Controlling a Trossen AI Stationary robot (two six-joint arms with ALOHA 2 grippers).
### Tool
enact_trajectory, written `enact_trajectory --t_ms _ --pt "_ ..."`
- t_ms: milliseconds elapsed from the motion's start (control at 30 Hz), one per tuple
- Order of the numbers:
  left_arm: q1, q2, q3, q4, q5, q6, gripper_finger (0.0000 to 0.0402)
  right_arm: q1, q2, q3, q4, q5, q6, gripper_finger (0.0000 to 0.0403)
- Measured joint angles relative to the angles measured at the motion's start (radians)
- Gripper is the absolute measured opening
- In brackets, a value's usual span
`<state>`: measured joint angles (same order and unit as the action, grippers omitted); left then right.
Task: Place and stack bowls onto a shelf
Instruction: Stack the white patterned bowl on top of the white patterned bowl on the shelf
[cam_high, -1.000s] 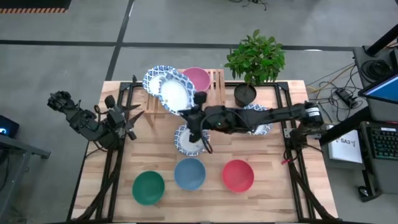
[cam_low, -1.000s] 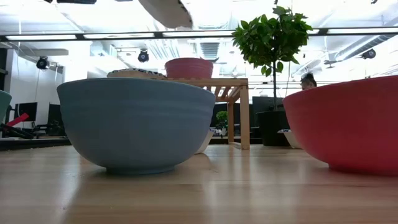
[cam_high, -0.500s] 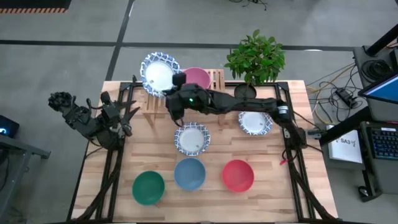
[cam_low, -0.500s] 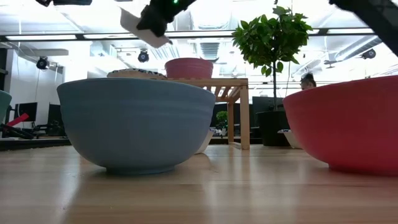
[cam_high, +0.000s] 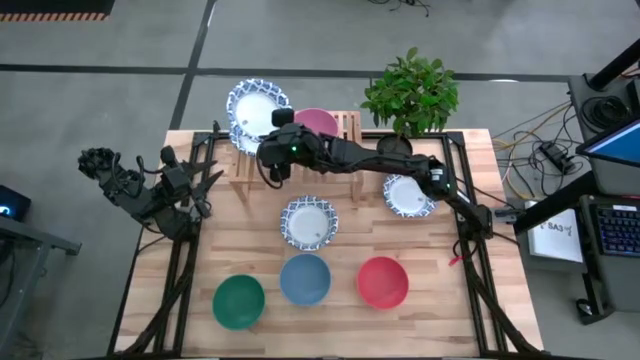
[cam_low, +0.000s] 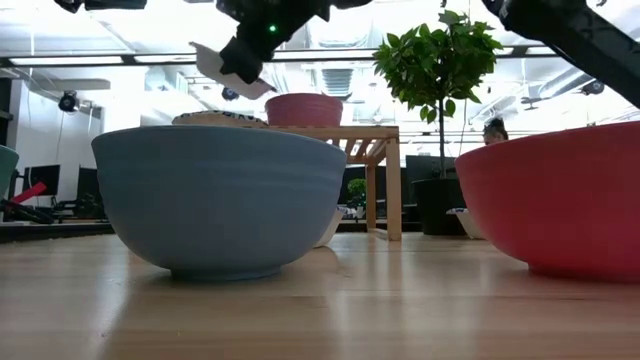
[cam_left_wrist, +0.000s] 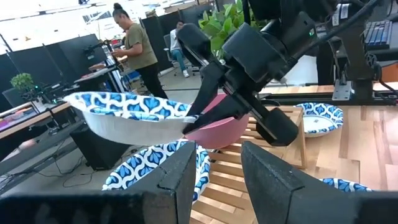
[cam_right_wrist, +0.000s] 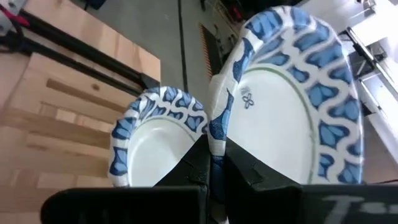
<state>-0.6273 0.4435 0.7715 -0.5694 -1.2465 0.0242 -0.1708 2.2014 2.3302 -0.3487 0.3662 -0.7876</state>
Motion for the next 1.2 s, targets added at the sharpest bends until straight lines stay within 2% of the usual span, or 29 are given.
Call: enact_trajectory --t_ms 267,600,700,1033,1200 --pt "0.000 -0.001 0.000 0.000 0.000 0.000 0.0111 -0.007 0.000 0.000 -0.015 -0.007 0.015 0.0020" --pt "0.000 0.000 0.000 0.000 0.000 0.000 0.0111 -0.022 0.000 -0.003 -0.014 -0.007 0.081 0.0105" --pt "0.000 0.000 0.000 -0.001 0.000 0.000 0.0111 -0.020 0.000 -0.003 -0.014 -0.007 0.088 0.0118" --pt "0.000 0.000 0.000 -0.002 0.000 0.000 0.0111 0.001 -0.002 -0.003 -0.015 0.001 0.210 0.0121" --pt "0.000 0.000 0.000 -0.003 0.001 0.000 0.0111 0.006 -0.006 -0.005 -0.059 0.116 0.275 0.0103"
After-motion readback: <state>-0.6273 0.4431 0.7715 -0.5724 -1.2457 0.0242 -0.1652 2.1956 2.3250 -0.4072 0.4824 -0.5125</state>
